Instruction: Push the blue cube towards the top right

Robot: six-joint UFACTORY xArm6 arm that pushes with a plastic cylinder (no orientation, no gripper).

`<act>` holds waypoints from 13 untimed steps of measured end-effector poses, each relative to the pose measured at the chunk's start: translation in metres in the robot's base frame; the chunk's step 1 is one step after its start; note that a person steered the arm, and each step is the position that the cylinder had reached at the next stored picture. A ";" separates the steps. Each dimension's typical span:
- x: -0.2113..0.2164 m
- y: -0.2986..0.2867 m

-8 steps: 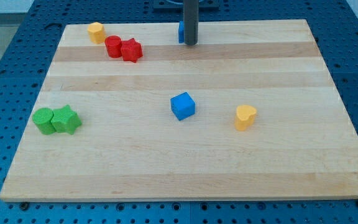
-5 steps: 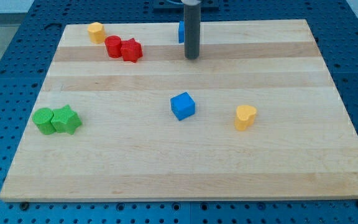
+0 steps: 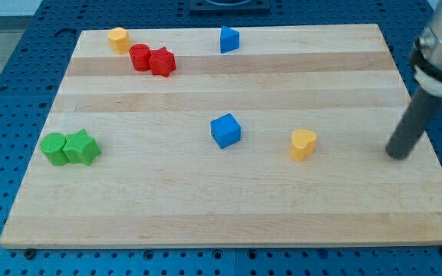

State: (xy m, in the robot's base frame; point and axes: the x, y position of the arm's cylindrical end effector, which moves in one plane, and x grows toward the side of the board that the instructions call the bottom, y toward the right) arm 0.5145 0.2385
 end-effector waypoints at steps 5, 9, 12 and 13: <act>-0.057 -0.035; -0.158 -0.261; -0.064 -0.305; -0.064 -0.262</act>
State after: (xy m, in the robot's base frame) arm 0.4509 -0.0238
